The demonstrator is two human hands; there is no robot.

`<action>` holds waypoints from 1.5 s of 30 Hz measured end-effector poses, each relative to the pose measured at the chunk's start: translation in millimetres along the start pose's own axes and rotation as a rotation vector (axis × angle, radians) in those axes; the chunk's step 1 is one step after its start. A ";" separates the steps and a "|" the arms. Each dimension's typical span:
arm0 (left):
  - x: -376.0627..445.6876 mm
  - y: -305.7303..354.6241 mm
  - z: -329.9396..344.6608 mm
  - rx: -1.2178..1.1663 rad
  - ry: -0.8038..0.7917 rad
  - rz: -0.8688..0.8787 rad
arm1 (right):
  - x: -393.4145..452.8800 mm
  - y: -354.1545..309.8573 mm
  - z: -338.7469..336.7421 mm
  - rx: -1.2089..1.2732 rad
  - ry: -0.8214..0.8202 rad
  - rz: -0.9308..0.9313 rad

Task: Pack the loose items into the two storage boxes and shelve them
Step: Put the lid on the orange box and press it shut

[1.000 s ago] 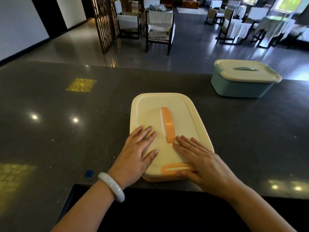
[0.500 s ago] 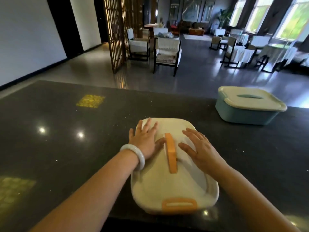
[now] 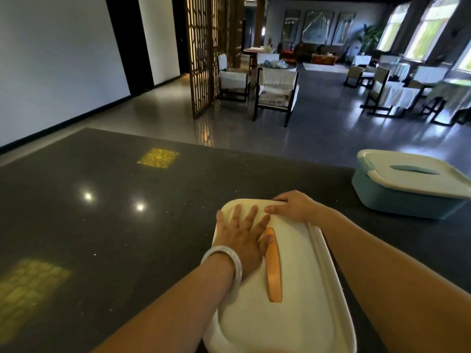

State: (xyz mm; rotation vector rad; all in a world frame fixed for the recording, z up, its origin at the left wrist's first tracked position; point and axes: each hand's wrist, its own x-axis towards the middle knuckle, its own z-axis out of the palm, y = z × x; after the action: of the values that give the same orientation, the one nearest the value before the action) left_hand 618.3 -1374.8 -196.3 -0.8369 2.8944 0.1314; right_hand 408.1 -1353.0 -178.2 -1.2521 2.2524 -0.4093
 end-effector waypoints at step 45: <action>-11.8 -10.1 -12.0 -0.164 -0.059 0.081 | -55.1 33.0 10.7 0.206 0.303 0.119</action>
State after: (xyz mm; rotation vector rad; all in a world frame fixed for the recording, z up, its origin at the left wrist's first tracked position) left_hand 632.5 -1378.5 -183.2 -0.7259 2.8925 0.3988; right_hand 415.4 -1288.8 -186.9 -0.9994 2.4436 -0.8092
